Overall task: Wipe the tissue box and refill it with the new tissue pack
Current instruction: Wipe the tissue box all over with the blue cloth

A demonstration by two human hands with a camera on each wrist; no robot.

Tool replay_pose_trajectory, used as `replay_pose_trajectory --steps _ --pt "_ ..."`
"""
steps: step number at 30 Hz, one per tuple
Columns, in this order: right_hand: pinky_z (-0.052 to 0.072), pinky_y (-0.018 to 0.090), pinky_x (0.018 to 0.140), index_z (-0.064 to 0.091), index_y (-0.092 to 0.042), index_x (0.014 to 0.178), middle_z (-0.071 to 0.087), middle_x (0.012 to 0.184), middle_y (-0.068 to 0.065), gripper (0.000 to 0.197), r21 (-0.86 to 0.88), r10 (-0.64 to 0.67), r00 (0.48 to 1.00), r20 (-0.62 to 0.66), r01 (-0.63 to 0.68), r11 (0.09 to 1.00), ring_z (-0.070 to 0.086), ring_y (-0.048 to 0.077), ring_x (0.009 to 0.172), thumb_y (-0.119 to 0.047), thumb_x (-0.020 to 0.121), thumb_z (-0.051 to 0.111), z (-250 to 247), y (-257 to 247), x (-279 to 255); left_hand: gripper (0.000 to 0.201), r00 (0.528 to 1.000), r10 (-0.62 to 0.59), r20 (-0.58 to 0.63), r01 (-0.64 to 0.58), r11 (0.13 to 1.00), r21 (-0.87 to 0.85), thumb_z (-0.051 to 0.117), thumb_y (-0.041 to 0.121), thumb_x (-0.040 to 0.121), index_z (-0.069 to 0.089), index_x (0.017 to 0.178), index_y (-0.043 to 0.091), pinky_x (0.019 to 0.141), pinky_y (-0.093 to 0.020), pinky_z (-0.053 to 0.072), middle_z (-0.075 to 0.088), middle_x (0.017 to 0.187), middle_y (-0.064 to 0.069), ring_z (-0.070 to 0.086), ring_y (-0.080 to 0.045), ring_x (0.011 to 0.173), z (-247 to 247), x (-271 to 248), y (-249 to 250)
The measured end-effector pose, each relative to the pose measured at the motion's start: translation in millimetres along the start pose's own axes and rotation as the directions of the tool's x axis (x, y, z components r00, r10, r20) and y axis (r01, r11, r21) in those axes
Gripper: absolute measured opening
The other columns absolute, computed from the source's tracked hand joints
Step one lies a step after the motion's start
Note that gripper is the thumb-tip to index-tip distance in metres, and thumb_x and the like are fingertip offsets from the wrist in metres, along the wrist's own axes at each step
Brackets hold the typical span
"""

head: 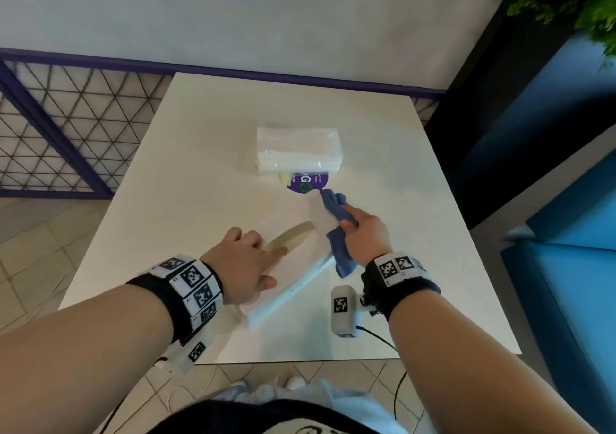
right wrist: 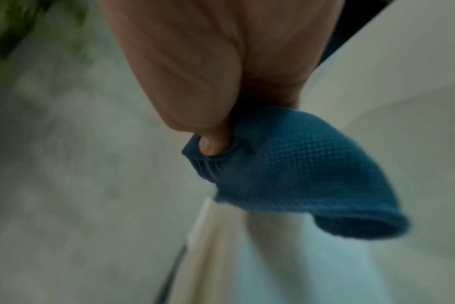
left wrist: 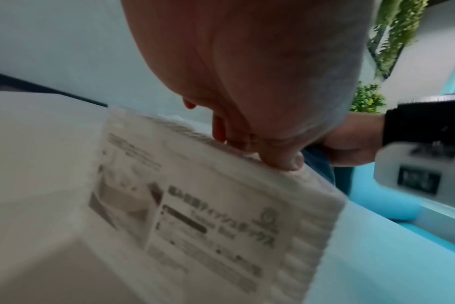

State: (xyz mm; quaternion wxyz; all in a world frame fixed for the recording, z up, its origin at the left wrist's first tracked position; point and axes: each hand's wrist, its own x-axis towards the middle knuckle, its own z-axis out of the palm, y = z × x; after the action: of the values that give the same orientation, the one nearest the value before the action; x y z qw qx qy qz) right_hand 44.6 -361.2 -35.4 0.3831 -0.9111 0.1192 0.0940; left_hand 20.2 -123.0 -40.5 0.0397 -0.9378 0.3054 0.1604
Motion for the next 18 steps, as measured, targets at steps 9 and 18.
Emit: replay_pose_trajectory --steps 9,18 --pt "0.052 0.039 0.089 0.068 -0.024 0.104 0.073 0.103 0.002 0.022 0.577 -0.060 0.997 -0.058 0.082 0.812 0.067 0.018 0.102 -0.031 0.097 0.047 -63.7 -2.1 -52.7 0.045 0.969 -0.246 0.020 0.190 0.691 -0.698 0.026 0.049 0.095 0.043 0.135 0.038 0.102 -0.045 0.035 0.059 0.094 -0.002 0.040 -0.031 0.115 -20.1 28.0 -8.5" --pt "-0.001 0.049 0.119 -0.007 -0.033 0.150 -0.016 0.160 -0.006 0.060 -0.050 -0.383 0.866 0.322 0.420 0.906 -0.021 0.014 0.143 -0.035 0.102 0.030 3.6 -36.0 -44.6 0.039 0.925 -0.379 -0.018 0.079 0.238 -0.968 0.055 0.038 0.092 0.063 0.122 0.015 0.106 -0.041 0.042 0.066 0.123 -0.006 0.061 -0.016 0.112 -43.2 33.5 7.2"
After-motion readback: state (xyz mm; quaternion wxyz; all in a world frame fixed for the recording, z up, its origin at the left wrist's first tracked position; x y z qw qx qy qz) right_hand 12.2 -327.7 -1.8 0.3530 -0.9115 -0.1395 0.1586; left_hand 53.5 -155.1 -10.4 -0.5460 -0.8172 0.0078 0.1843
